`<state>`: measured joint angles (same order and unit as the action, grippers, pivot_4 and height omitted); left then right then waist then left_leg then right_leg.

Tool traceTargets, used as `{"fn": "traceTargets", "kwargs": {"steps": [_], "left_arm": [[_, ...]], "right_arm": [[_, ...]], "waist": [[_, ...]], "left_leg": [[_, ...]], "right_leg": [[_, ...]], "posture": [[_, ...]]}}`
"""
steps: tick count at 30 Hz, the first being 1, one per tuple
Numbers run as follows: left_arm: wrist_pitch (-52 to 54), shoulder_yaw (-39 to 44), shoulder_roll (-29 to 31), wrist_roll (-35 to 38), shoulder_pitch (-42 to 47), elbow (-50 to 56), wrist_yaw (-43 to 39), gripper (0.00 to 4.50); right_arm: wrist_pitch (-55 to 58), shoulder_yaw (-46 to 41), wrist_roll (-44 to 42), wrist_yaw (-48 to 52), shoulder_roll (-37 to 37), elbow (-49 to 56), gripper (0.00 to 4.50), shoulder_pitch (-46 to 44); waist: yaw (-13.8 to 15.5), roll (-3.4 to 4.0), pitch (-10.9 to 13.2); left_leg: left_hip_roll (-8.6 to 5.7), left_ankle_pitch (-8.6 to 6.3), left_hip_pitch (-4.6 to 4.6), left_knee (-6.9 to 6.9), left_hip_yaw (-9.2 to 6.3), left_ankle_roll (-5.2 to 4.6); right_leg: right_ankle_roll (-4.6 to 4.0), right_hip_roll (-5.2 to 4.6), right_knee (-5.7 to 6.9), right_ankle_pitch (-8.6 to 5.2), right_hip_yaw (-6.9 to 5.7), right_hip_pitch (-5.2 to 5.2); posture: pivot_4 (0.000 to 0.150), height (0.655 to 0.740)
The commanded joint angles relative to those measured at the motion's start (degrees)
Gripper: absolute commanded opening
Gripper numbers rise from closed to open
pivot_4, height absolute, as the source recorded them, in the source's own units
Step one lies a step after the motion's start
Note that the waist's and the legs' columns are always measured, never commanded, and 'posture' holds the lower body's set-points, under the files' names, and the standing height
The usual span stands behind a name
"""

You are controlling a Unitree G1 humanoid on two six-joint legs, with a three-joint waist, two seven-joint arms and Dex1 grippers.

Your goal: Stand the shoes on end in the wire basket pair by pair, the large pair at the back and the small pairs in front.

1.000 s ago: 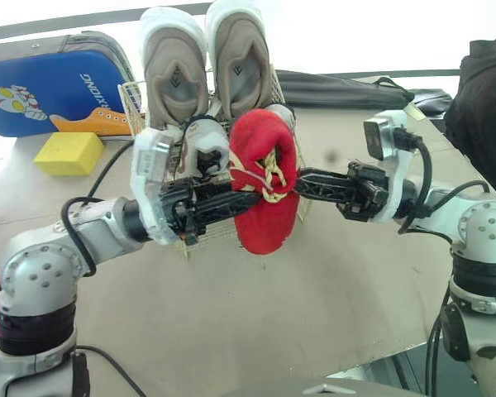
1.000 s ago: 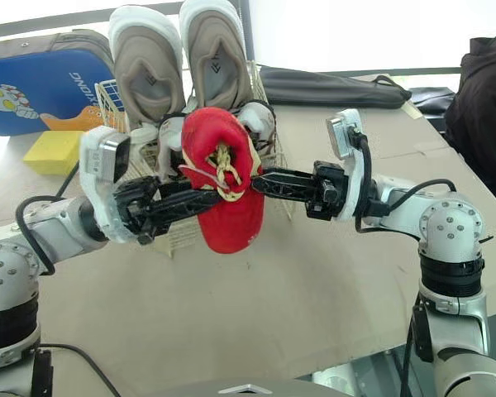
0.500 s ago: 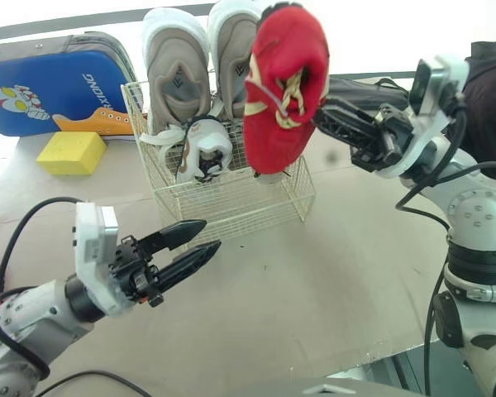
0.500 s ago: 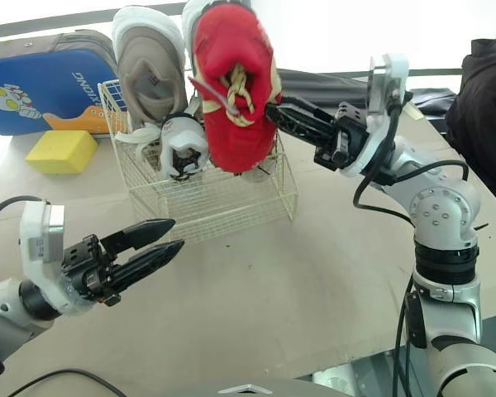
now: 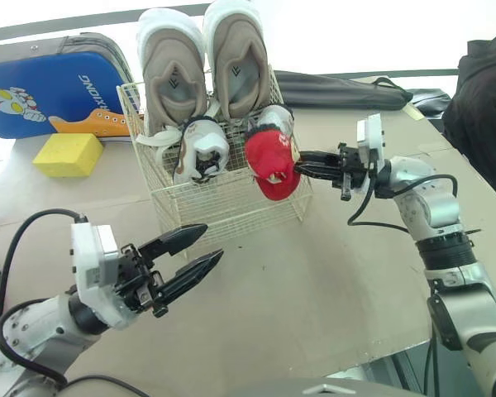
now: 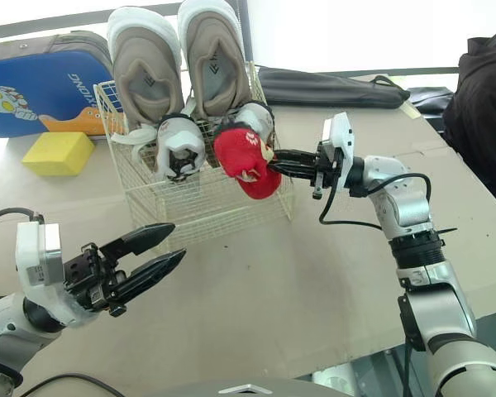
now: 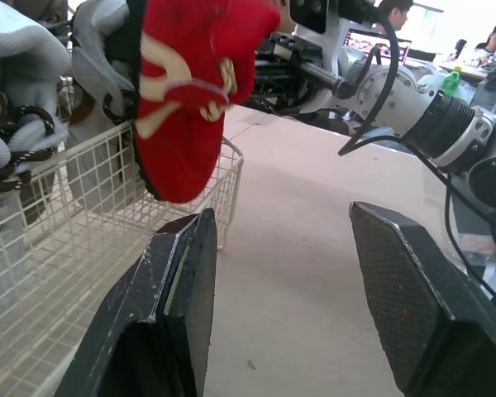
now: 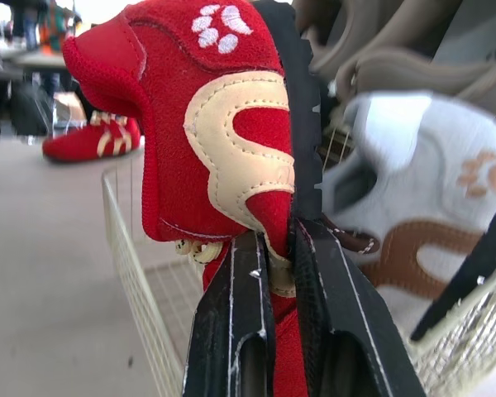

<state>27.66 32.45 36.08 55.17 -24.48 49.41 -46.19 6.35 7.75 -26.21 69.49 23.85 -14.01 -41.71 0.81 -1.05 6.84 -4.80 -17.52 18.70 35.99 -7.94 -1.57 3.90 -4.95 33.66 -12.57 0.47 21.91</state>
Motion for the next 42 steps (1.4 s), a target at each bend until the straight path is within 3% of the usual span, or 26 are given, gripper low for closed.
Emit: {"fn": "traceTargets", "kwargs": {"steps": [1, 10, 11, 19, 29, 37, 39, 41, 42], "left_arm": [[-2.1, 0.6, 0.7, -0.3, 0.2, -0.3, -0.2, 2.86], [-4.0, -1.4, 0.3, -2.4, 0.2, -1.2, -0.3, 2.86], [-4.3, -1.7, 0.4, -2.7, 0.6, -1.6, -0.3, 2.92], [-5.5, -3.4, 0.9, -3.9, 2.6, -4.1, -0.6, 2.92], [-5.0, -6.0, 1.1, -4.9, 6.3, -6.1, 1.5, 2.92], [-5.6, -6.1, 1.1, -4.9, 7.6, -9.1, 0.8, 2.92], [-5.9, -6.0, 1.1, -5.0, 7.8, -9.9, 0.2, 2.92], [-6.1, -5.6, 1.1, -5.1, 7.9, -10.5, -0.4, 2.92], [-6.2, -5.1, 1.0, -5.0, 7.8, -10.9, -0.5, 2.92]], "right_arm": [[-2.5, 0.2, 2.4, 2.4, 0.7, -1.6, 0.00, 0.3], [3.7, 2.6, 5.6, 3.0, 0.6, -2.5, 0.00, 0.6], [4.3, 2.8, 5.7, 3.2, 0.6, -2.0, 0.75, 0.8], [10.2, 2.3, 4.5, 1.1, 2.7, 8.4, 4.38, 4.7], [15.0, -2.1, 3.6, -4.5, 9.3, 20.1, 4.38, 8.7], [16.5, -7.2, 2.1, -12.3, 9.6, 28.1, 4.38, 14.0], [17.8, -7.5, 1.1, -13.3, 9.4, 29.1, 4.38, 14.1], [18.7, -7.8, 0.3, -14.2, 9.2, 29.9, 4.38, 14.0], [18.9, -8.2, -0.1, -14.9, 9.1, 30.4, 4.38, 14.1]], "waist": [[0.0, 0.00, 0.0], [0.0, 0.03, 0.0], [0.0, 0.02, 0.0], [0.0, 0.05, -0.1], [0.0, 0.08, 0.0], [0.0, 0.06, -0.1], [-0.6, 0.16, 0.0], [-1.4, 0.43, 0.2], [-1.5, 0.48, 0.2]], "left_leg": [[0.00, 0.00, 0.00, 0.00, 0.00, 0.00], [0.00, 0.00, -0.02, -0.02, 0.00, 0.00], [0.01, 0.00, -0.02, -0.02, 0.00, 0.00], [0.01, -0.01, -0.03, -0.03, -0.01, 0.00], [-0.01, -0.02, 0.01, -0.04, -0.04, -0.02], [0.00, -0.02, 0.05, -0.05, -0.10, -0.01], [-0.31, -0.02, 0.25, -0.05, -0.72, -0.02], [-1.32, 0.09, 0.30, 0.00, -2.74, -0.12], [-1.86, 0.19, 0.25, 0.00, -3.60, -0.13]], "right_leg": [[0.00, 0.00, 0.00, 0.00, 0.00, 0.00], [0.00, -0.01, 0.00, 0.00, 0.05, 0.00], [0.00, 0.00, 0.00, 0.00, 0.05, 0.00], [0.00, -0.02, 0.01, 0.00, 0.05, -0.01], [0.01, -0.04, -0.04, 0.00, 0.01, 0.00], [0.01, -0.06, -0.08, 0.00, 0.03, -0.02], [0.05, -0.35, -0.15, -0.04, -0.74, -0.51], [0.43, -1.52, -0.18, -0.34, -2.42, -1.05], [0.52, -1.65, -0.11, -0.48, -2.98, -1.31]], "posture": [[0.150, 0.7400], [0.150, 0.7400], [0.150, 0.7400], [0.150, 0.7400], [0.150, 0.7400], [0.150, 0.7400], [0.150, 0.7400], [0.150, 0.7400], [0.150, 0.7400]]}}
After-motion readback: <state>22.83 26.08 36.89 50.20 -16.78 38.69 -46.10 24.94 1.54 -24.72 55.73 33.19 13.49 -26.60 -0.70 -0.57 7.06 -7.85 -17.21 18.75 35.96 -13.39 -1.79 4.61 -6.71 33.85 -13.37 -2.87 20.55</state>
